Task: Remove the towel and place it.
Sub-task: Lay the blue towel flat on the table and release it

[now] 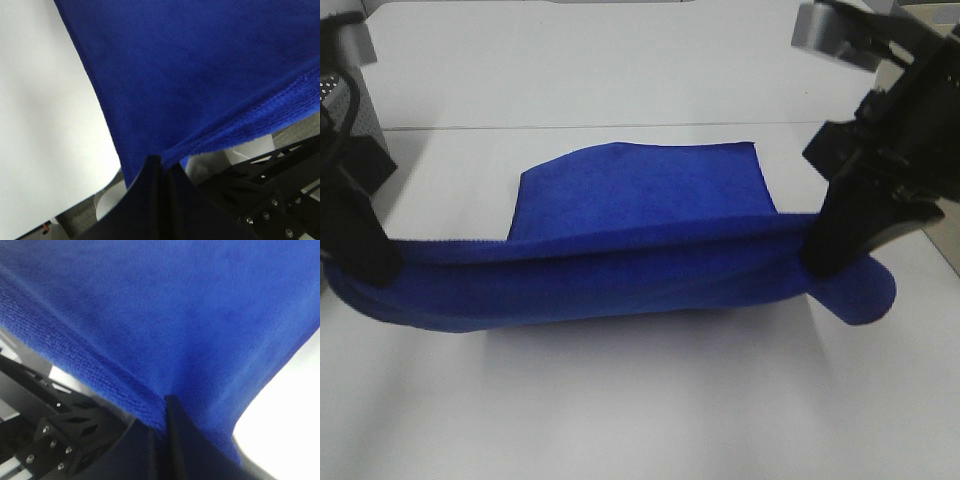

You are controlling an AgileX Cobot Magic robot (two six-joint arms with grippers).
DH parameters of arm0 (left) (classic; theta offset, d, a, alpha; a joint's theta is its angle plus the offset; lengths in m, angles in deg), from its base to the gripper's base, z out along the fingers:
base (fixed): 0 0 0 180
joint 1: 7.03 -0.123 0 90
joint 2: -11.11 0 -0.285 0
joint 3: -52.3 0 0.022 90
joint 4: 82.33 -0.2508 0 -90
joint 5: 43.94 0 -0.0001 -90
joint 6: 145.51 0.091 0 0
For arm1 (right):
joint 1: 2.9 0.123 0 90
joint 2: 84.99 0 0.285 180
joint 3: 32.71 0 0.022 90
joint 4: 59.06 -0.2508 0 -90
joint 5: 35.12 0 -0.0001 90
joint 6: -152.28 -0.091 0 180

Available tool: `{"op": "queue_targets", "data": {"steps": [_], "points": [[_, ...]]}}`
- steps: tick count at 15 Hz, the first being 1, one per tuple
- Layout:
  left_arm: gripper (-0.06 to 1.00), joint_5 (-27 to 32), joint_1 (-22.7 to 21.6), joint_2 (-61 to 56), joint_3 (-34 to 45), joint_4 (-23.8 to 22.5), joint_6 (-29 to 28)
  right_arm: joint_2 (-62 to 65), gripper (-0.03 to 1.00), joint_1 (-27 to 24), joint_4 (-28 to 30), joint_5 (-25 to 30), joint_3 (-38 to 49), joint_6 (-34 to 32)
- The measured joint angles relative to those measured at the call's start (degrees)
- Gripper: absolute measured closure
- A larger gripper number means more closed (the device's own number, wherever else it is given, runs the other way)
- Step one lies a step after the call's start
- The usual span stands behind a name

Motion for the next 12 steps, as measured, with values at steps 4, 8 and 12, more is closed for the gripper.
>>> {"op": "queue_targets", "data": {"steps": [4,8,12], "points": [[0.94,-0.17,1.55,-1.49,7.96,2.01,-0.69,0.06,0.97,0.00,-2.52,-0.17,9.00,0.00],[0.94,-0.17,1.49,-4.70,14.27,4.18,-2.35,0.17,0.97,-0.17,-5.44,-0.23,14.32,0.00],[0.94,-0.29,1.49,-4.98,19.02,7.91,-2.75,0.17,0.97,-0.52,-5.90,-0.17,17.53,0.06]]}}
